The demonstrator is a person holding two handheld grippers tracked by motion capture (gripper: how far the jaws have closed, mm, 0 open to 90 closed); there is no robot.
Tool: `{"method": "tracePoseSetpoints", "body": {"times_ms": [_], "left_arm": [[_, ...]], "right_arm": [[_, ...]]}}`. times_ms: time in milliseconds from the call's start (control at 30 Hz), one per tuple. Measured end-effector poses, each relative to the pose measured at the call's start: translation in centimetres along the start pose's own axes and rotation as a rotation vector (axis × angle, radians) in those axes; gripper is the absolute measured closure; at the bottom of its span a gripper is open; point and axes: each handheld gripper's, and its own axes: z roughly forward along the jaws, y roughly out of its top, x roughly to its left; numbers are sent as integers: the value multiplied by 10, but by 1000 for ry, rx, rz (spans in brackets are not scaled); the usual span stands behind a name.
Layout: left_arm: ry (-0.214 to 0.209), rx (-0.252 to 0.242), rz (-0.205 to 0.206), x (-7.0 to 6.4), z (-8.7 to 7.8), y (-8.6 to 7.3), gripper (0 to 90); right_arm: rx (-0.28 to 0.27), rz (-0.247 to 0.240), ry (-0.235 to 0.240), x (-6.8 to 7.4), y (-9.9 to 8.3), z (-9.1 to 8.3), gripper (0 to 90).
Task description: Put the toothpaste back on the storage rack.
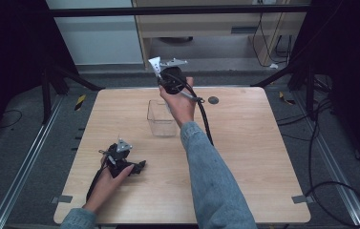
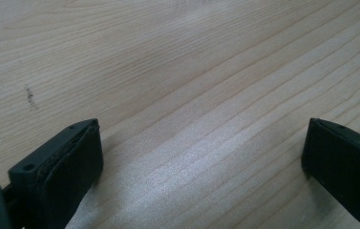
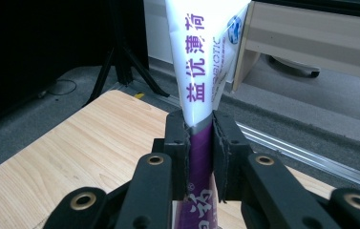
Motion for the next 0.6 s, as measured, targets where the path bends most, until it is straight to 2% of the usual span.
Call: {"method": "tracePoseSetpoints", "body": {"times_ms": [600], "left_arm": [[0, 0, 0, 0, 0, 0, 0]], "right_arm": [[9, -13, 4, 6, -3, 9, 779]]}}
